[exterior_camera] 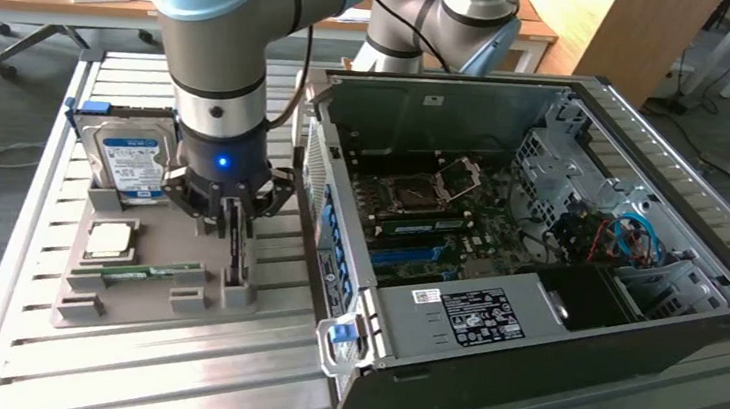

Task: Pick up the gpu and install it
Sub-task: 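Pick up the gpu and move the gpu toward the slot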

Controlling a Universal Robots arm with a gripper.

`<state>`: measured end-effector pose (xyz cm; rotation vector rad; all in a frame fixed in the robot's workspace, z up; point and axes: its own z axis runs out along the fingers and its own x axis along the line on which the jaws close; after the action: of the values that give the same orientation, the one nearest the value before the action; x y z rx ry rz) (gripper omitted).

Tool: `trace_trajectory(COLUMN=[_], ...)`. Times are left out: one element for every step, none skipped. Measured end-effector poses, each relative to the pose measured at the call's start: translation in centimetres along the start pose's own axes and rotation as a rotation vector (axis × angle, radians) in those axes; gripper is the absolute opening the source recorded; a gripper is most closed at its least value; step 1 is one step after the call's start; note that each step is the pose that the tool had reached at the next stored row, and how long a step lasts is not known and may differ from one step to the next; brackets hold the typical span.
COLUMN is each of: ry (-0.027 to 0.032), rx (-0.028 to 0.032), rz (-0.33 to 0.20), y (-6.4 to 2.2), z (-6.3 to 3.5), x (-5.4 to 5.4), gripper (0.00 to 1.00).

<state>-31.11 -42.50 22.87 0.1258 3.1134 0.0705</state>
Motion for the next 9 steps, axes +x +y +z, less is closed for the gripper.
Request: trace_trajectory(ry=[0.0002,0.0003,0.0003,0.0002,0.0003,0.0003,0.0003,0.0002,0.0002], rx=[0.0001,0.0002,0.0002,0.0001,0.0001,0.0001,0.0001,0.0001,0.0000], rz=[0.000,0.000,0.000,0.000,0.000,0.000,0.000,0.000,0.000], y=[0.00,0.00,0.00,0.00,0.00,0.00,0.00,0.00,0.00], z=[-0.01,-0.01,-0.01,0.00,0.00,0.00,-0.01,0.00,0.00], x=[-0.01,-0.02,-0.02,-0.02,-0.02,-0.02,-0.02,-0.02,-0.02], gripper=[0.38,0.38,0.38,0.38,0.38,0.38,0.38,0.38,0.38])
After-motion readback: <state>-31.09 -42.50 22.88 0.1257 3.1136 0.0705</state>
